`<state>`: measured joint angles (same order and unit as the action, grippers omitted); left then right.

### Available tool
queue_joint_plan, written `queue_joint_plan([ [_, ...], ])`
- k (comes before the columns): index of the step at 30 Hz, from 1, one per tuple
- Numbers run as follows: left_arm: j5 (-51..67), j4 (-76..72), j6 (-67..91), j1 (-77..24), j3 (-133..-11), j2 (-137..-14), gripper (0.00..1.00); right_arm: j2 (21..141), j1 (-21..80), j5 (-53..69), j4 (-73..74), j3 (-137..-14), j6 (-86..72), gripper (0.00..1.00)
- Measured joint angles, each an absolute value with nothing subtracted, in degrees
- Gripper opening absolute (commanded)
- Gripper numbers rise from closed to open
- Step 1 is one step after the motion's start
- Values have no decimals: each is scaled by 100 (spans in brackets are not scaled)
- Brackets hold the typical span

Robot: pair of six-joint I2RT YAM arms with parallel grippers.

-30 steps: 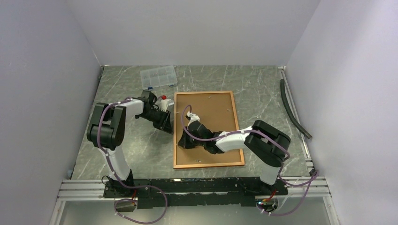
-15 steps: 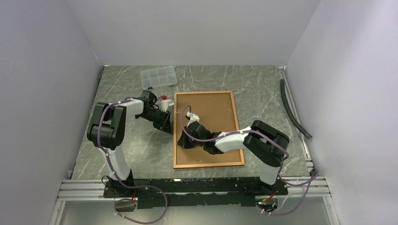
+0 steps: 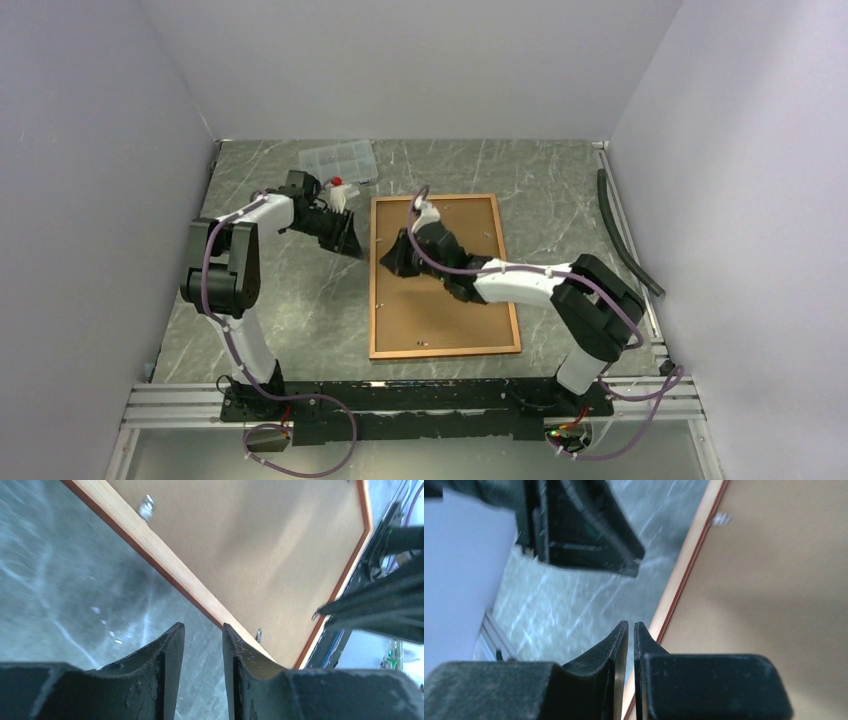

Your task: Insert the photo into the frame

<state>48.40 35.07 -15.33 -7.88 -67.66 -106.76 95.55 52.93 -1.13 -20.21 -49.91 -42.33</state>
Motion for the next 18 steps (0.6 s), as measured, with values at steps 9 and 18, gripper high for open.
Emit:
queue_joint_plan([
  [9,5111,3030,-856,-685,-7319,-11203,42,10506,4217,475,-1883,-5988,-4228,15],
  [18,5164,2932,-681,-722,-7234,-11450,36,11476,4254,825,-1704,-6414,-4274,13],
])
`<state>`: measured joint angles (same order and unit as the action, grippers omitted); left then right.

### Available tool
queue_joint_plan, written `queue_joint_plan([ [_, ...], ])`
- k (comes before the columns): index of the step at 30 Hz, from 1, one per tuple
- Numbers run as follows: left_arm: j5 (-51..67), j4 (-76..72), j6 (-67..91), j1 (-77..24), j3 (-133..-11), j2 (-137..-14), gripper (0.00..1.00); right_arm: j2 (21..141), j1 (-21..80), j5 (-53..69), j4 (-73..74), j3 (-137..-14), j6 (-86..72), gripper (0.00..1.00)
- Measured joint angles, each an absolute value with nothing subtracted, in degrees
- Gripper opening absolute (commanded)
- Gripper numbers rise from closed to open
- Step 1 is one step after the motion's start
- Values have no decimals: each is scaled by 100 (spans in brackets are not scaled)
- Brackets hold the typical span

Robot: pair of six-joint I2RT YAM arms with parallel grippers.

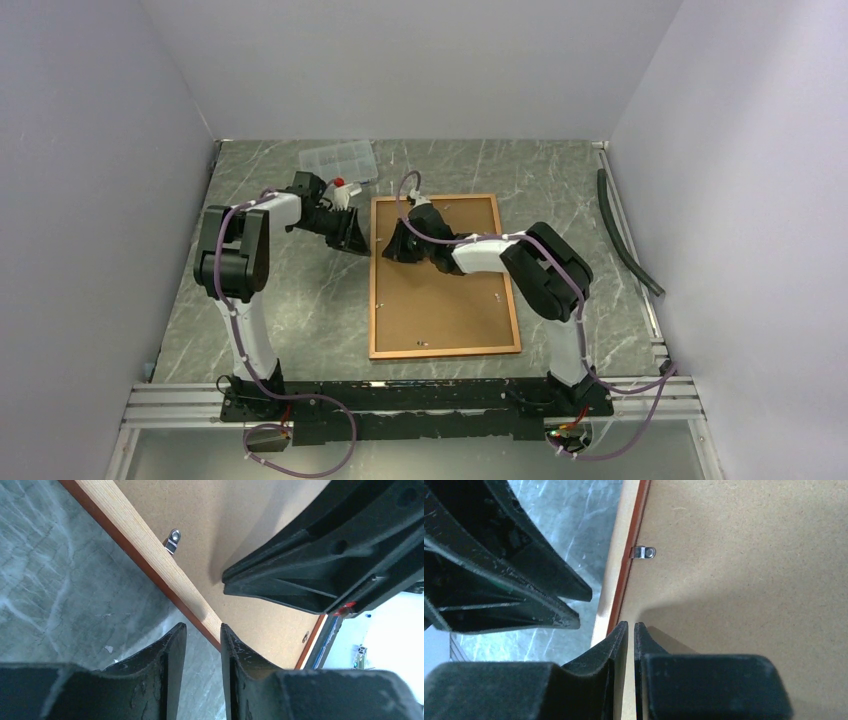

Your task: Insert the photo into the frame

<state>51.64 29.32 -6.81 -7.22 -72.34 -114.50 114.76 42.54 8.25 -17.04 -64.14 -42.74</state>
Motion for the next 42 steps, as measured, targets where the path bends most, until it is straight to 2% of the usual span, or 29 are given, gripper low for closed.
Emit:
queue_joint_plan([
  [22,5164,2827,-788,-891,-6967,-11450,29,12062,4195,952,-1782,-7004,-4525,13],
  [25,5164,2829,-790,-895,-6956,-11448,29,12086,4165,982,-1774,-7046,-4521,27],
  [26,5162,2834,-797,-895,-6956,-11450,29,12086,4147,1009,-1789,-7046,-4523,38],
  [31,5159,3105,-1092,-899,-6956,-11408,31,11660,4001,1122,-1566,-6991,-4392,78],
  [32,5137,3221,-1210,-899,-6956,-11358,32,11448,3924,1107,-1450,-6949,-4346,93],
  [33,5113,3310,-1321,-902,-6956,-11295,32,11236,3824,1090,-1328,-6914,-4313,99],
  [38,4799,3811,-2263,-913,-6908,-10689,33,9909,2768,698,-585,-6884,-3940,100],
  [42,4362,4056,-3107,-1007,-6521,-10182,31,9695,1855,169,78,-7059,-3767,100],
])
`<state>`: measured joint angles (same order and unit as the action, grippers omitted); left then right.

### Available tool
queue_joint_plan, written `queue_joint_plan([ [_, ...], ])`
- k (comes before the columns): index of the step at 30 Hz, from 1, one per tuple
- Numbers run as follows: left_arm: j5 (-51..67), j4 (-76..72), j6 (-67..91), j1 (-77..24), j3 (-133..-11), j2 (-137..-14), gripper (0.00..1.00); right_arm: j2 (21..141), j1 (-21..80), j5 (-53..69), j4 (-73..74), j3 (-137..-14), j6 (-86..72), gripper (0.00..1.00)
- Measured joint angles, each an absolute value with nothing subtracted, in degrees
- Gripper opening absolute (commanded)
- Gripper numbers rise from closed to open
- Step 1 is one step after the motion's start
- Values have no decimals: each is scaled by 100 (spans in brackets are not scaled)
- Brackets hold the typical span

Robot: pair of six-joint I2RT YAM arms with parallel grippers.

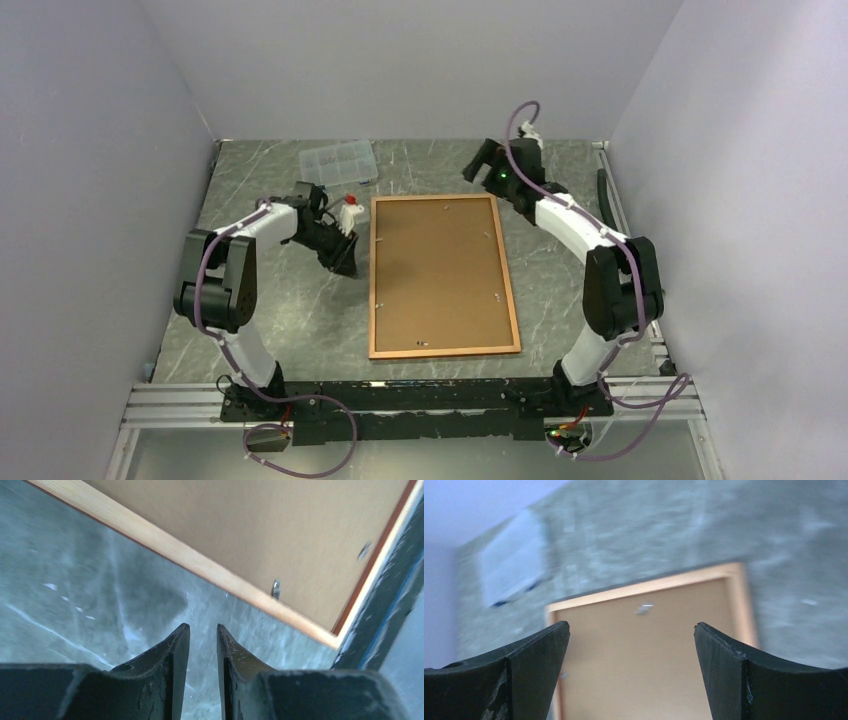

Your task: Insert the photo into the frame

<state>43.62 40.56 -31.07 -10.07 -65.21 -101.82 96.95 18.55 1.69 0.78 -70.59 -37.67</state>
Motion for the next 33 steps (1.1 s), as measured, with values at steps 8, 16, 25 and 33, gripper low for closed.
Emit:
queue_joint_plan([
  [8,3489,4051,-4049,-1612,-5693,-9920,31,10648,989,-5,1107,-7057,-3708,100],
  [16,3103,3811,-4276,-2545,-5627,-9784,31,11277,867,840,1100,-7400,-3911,100],
  [25,3033,4191,-3999,-3883,-6147,-10195,36,12357,974,1603,939,-8742,-4010,100],
  [33,3575,4980,-3719,-4681,-6582,-10593,50,13378,1791,2329,1251,-10298,-3826,100],
])
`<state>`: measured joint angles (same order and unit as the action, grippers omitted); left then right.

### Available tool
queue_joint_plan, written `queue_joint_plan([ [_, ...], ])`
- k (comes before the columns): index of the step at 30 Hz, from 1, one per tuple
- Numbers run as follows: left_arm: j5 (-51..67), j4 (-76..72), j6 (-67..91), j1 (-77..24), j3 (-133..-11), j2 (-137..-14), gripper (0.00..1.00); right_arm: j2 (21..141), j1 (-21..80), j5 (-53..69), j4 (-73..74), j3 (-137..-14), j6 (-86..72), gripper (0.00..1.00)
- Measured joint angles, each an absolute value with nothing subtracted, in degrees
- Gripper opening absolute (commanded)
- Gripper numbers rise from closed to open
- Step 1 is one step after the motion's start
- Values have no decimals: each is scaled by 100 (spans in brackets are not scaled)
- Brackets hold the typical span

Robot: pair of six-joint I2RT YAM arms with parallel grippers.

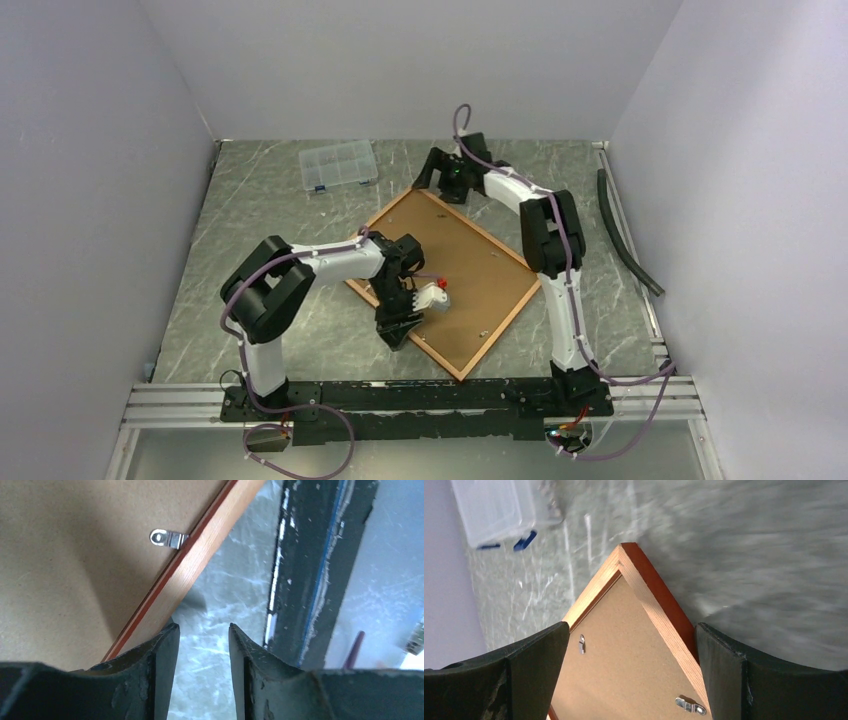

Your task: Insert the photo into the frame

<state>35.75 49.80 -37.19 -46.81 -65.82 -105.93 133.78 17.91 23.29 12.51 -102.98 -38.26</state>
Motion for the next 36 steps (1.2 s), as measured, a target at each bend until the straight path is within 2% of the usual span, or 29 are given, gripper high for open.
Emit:
queue_joint_plan([
  [2,3621,5249,-3723,-4637,-6582,-10578,55,13504,2010,2370,1372,-10556,-3697,100],
  [4,3656,5527,-3730,-4541,-6582,-10501,72,13482,2143,2359,1466,-10565,-3621,100],
  [6,3730,5802,-3791,-4322,-6619,-10309,83,13367,2182,2292,1562,-10471,-3594,100],
  [11,4062,6657,-4112,-3271,-7435,-9826,85,12213,1743,1791,1916,-9607,-3573,100],
  [17,4021,6770,-4163,-1734,-8637,-9802,79,9732,1094,1219,1896,-8005,-3610,100],
  [21,3844,6348,-3745,-1131,-9343,-10466,74,8265,1039,1129,1911,-6449,-3870,100],
  [27,3752,5419,-2875,-484,-9706,-11789,61,7011,1070,622,2832,-4477,-4340,100],
  [32,3590,4888,-2401,-353,-9465,-12130,48,5959,1068,480,3374,-3697,-4641,100],
  [36,3688,4670,-2171,-386,-9459,-12169,47,5859,1063,506,3288,-3267,-4783,100],
])
